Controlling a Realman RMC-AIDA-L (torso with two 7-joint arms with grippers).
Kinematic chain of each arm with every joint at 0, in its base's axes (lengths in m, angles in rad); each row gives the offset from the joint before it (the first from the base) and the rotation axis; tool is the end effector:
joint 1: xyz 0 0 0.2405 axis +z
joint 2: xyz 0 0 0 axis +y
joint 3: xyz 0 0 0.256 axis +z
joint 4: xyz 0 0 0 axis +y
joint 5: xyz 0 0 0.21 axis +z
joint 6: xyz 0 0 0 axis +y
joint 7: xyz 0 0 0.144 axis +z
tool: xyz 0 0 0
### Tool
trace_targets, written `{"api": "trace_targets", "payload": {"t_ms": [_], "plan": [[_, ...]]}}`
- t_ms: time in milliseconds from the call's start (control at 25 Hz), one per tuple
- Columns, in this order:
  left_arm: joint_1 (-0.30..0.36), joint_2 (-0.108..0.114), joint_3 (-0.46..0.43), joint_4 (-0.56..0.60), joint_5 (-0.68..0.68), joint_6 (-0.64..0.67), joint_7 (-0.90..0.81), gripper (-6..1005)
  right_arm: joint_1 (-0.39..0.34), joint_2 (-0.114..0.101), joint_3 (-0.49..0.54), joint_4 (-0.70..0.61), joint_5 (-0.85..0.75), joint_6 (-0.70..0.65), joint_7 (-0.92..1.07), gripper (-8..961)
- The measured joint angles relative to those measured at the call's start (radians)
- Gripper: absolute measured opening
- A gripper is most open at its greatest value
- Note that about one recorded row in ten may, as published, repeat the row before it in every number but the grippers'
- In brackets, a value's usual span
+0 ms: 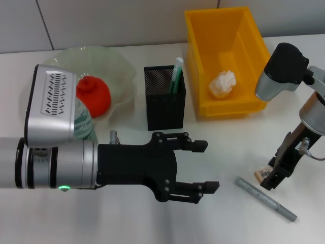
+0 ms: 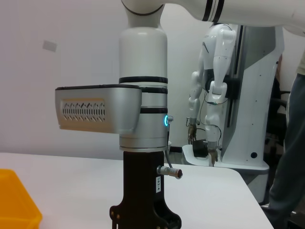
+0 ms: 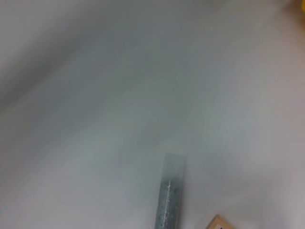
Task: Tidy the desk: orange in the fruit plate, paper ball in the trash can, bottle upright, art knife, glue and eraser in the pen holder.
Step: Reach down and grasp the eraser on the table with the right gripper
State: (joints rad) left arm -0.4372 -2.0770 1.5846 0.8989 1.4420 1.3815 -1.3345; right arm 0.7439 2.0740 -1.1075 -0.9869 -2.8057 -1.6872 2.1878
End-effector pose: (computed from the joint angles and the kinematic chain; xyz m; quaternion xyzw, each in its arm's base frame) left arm -0.1632 0.2914 -0.0733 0.9647 0.0318 0.2612 0.0093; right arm 0.2383 0.3535 0.0084 -0.9096 0.3069 -0.2730 0.0616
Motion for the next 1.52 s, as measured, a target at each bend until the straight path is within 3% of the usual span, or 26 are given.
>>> {"api": "trace_targets", "payload": {"t_ms": [320, 760, 1520], "plan": [[0.000, 0.000, 0.001, 0.000, 0.000, 0.001, 0.000, 786, 0.000, 0.001, 0.000, 0.001, -0.010, 0.006, 0.001, 661], [0.001, 0.000, 0.003, 0.000, 0.000, -0.004, 0.000, 786, 0.008, 0.002, -0.006, 0.001, -0.025, 0.021, 0.001, 555], [-0.026, 0.000, 0.002, -0.039, -0.006, -0.006, 0.022, 785, 0.034, 0.005, -0.025, 0.026, -0.019, 0.038, 0.001, 542]]}}
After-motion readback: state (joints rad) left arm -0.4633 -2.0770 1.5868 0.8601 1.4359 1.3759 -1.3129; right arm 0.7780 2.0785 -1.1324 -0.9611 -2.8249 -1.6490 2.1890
